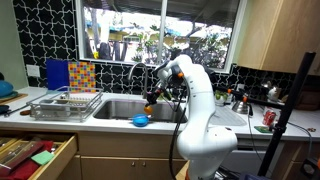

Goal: Pour the content in the orange bowl into the sink and place it next to the blue bowl, remove the spoon on bowl and place it on right side of the blue bowl, pick up the orange bowl and stack it into the blue bowl and move the stacked bowls into the sink

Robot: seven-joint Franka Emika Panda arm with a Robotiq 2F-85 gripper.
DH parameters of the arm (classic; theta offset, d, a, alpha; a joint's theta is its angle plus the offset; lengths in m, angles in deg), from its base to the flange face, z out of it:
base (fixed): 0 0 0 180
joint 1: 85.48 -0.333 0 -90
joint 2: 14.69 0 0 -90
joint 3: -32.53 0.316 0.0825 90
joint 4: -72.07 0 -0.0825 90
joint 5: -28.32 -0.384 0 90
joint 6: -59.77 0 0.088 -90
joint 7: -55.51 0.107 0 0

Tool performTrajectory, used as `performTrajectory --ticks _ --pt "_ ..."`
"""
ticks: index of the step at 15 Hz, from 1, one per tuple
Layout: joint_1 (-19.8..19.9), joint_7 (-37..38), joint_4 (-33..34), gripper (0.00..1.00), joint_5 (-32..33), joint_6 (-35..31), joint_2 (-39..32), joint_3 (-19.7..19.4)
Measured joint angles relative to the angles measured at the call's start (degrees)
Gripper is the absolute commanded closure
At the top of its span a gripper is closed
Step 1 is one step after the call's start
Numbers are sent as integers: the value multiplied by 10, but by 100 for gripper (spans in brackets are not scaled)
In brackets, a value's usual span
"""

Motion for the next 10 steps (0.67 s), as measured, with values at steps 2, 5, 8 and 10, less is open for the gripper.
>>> performTrajectory --ticks 2,5,8,10 --pt "6 8 7 99 -57 22 -8 0" --pt "16 32 19 99 -139 53 -24 -1" --pt "23 74 26 99 -222 58 -44 -4" --pt "27 108 29 99 -276 58 -56 -8"
